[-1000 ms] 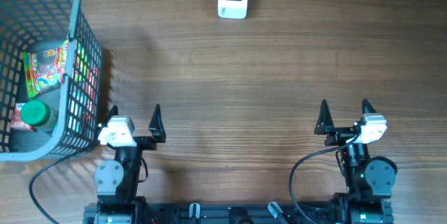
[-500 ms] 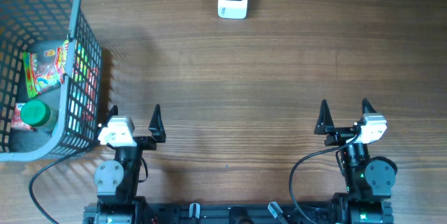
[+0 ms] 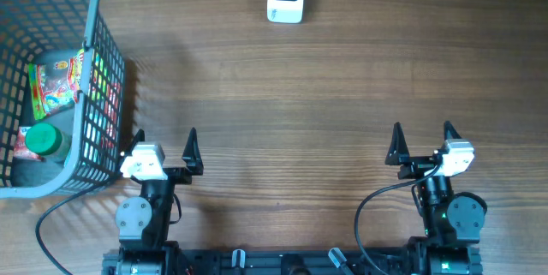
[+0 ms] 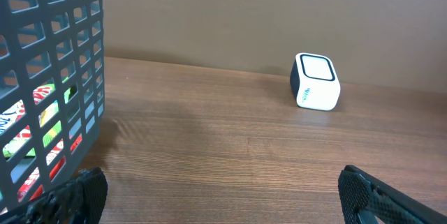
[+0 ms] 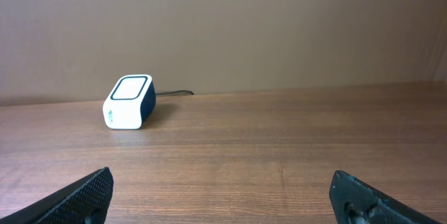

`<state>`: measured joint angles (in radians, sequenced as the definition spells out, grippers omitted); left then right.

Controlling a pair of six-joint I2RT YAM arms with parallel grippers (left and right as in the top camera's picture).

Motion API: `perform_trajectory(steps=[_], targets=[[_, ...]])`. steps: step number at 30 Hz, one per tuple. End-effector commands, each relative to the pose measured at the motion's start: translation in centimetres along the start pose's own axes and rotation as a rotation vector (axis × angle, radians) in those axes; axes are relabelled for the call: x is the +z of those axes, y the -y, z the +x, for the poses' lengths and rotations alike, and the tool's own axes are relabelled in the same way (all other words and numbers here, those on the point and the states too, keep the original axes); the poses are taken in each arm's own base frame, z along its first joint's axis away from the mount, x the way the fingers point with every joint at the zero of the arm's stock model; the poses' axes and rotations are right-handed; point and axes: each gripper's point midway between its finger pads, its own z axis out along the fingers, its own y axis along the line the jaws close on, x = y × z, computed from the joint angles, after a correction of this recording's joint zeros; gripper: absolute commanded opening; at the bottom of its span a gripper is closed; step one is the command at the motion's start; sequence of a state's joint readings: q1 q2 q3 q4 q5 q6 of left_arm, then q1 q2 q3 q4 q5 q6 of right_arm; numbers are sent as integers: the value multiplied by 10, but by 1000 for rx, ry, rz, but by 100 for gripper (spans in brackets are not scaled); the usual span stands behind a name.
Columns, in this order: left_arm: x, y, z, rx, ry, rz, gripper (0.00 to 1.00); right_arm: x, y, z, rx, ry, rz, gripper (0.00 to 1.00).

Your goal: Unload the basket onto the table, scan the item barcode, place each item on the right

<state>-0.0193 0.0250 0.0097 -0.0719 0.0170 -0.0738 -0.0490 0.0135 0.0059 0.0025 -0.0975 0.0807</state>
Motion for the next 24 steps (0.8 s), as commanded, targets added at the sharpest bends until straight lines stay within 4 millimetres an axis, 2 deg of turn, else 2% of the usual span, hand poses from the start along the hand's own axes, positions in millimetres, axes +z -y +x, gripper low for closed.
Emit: perform_trajectory(steps=[1,12,14,17,20,24], targets=[[0,-2,1,-10,1,-6,100,0,-4,-2,-11,7,-22,100],[0,-5,-1,-10,12,-28,100,0,-4,-2,-11,7,-22,100],[0,1,-2,-21,12,10,100,0,-4,-2,-11,7,-22,100],[-3,28,-12,-15,39,164,100,0,-4,-2,-11,7,-22,100],[-7,41,-24,-11,40,229,100,0,-4,-2,-11,7,-22,100],[-9,52,-62,-10,35,260,100,0,-4,-2,-11,7,-22,100]])
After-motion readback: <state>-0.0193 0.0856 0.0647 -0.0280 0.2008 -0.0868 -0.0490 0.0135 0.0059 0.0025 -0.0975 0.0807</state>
